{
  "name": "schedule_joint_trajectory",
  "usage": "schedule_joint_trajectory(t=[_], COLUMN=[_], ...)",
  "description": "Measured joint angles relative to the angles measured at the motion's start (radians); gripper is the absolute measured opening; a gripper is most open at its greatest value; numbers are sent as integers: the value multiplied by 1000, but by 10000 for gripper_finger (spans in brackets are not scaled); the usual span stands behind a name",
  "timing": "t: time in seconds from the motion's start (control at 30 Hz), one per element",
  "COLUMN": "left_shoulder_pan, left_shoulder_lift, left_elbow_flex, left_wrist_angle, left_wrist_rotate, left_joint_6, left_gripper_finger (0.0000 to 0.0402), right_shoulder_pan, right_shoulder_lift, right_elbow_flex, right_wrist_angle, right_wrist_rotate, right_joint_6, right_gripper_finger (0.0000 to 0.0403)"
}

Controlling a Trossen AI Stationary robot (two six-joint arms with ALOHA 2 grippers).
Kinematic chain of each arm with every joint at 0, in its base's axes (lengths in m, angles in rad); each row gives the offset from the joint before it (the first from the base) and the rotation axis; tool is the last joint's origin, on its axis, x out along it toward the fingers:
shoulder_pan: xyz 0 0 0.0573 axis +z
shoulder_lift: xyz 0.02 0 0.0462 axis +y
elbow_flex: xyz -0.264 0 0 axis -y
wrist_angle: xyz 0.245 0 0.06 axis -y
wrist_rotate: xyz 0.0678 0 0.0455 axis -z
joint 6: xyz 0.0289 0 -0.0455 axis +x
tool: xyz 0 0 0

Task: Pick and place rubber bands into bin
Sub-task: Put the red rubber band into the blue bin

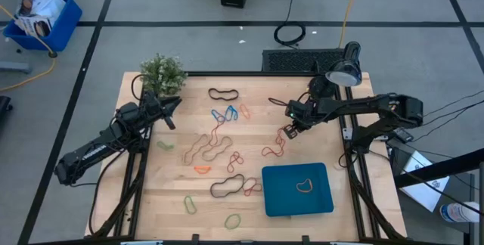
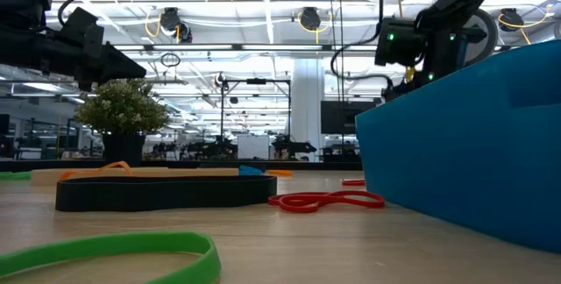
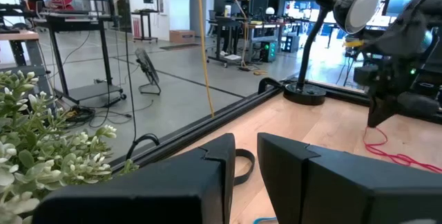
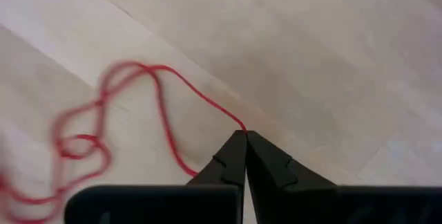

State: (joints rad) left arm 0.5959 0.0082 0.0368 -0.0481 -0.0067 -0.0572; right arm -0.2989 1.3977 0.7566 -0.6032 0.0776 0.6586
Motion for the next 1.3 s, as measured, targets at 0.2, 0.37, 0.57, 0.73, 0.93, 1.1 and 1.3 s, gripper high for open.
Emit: schedule_joint_trajectory(t=[0.2, 0.37, 0.57, 0.73, 0.93, 1.1, 1.3], left_shoulder_pan=[0, 0, 0, 0, 0, 0, 0], left_shoulder_lift=[0, 0, 0, 0, 0, 0, 0], left_elbow_flex=[0, 0, 0, 0, 0, 0, 0], left_wrist_angle=[0, 0, 0, 0, 0, 0, 0], left_wrist_rotate=[2, 2, 2, 2, 2, 2, 2], left_joint_6=[0, 0, -4, -4, -4, -4, -4], left_gripper_finger=[72, 72, 72, 72, 72, 72, 72], right_shoulder_pan=[0, 0, 0, 0, 0, 11, 97], right_shoulder_lift=[-153, -302, -461, -552, -607, -617, -617], right_elbow_flex=[0, 1, 2, 2, 3, 3, 3], right_wrist_angle=[4, 43, 146, 294, 467, 560, 595], right_wrist_rotate=[-1, -2, -9, -106, -274, -419, -498], right_joint_6=[2, 9, 8, -5, 9, 37, 62], right_gripper_finger=[1, 0, 0, 0, 0, 0, 0])
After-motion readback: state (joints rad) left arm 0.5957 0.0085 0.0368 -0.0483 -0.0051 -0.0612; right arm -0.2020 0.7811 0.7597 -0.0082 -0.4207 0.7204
